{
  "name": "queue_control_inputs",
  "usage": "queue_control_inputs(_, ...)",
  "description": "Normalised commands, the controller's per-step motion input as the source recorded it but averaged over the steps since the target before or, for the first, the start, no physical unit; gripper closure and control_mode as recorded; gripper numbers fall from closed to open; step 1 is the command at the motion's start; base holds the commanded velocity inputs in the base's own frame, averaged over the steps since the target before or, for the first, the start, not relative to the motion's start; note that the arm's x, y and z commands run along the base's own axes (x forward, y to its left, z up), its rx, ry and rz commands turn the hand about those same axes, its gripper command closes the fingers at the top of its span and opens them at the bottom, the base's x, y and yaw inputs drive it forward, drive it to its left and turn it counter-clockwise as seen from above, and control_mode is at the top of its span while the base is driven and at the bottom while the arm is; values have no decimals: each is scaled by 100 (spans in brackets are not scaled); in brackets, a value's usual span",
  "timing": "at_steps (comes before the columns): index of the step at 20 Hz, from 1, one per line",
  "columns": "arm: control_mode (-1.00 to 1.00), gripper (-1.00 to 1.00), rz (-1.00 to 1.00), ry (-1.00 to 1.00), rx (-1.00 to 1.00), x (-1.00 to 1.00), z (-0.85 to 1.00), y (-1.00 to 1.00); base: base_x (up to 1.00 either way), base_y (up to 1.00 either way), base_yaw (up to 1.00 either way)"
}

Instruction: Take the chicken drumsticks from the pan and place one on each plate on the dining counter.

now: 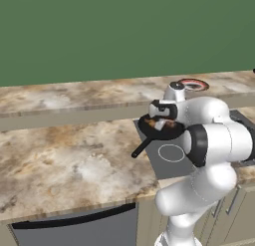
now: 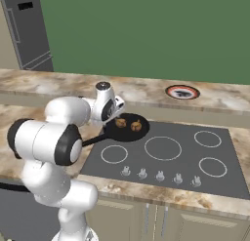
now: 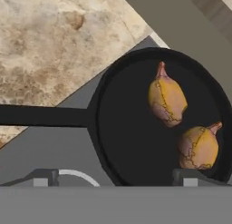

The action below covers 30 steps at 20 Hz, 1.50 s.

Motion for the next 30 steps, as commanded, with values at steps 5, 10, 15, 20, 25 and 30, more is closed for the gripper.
queue_control_inputs(5,-100,-100,2,-1,-1,48,-33,-11,0,0,0)
queue_control_inputs(10,-100,-100,3,-3,0,63,-29,-1,0,0,0)
queue_control_inputs(15,-100,-100,3,-6,0,60,-45,-1,0,0,0)
queue_control_inputs(20,-100,-100,2,-5,0,57,-55,-20,0,0,0)
queue_control_inputs(25,-100,-100,1,-5,0,66,-50,-20,0,0,0)
queue_control_inputs(30,-100,100,1,0,-4,43,-69,-4,0,0,0)
